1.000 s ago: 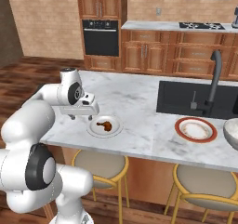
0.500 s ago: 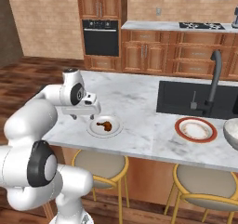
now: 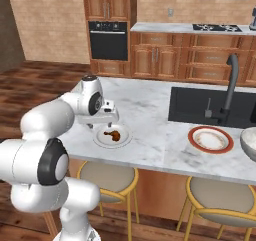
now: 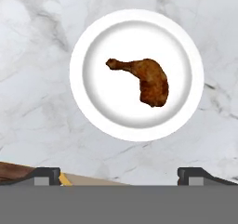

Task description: Pick the chicken drumstick and bell pepper from their plates and place them in the bowl. Then put the bowl in the fridge.

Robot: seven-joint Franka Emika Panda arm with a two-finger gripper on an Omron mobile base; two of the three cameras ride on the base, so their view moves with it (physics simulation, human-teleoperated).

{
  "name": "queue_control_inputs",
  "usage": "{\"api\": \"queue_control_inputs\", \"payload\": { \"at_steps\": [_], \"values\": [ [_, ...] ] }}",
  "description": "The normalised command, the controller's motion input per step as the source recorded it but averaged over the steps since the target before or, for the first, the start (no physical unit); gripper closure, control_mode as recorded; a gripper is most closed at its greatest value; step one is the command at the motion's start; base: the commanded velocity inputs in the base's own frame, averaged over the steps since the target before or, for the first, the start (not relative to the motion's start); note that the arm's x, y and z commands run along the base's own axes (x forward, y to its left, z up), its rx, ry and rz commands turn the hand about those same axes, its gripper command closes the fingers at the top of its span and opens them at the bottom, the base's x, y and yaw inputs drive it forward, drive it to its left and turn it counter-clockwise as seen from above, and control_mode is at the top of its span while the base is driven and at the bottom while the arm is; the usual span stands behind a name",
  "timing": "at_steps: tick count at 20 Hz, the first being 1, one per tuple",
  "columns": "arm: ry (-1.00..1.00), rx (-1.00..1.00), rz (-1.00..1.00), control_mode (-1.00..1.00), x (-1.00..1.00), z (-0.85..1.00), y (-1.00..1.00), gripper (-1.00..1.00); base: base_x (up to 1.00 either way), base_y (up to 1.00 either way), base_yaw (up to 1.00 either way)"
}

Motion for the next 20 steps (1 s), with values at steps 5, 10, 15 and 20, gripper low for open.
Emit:
{"api": "queue_control_inputs", "payload": {
  "at_steps": [5,10,15,20],
  "values": [
    [0.0,0.0,0.0,-1.0,0.12,-0.28,-0.33,-1.0,0.0,0.0,0.0],
    [0.0,0.0,0.0,-1.0,0.11,-0.29,-0.26,-1.0,0.0,0.0,0.0],
    [-0.01,0.0,0.0,-1.0,0.18,-0.25,-0.09,-1.0,0.0,0.0,0.0],
    [0.0,0.0,0.0,-1.0,0.24,-0.19,0.0,-1.0,0.0,0.0,0.0]
  ]
}}
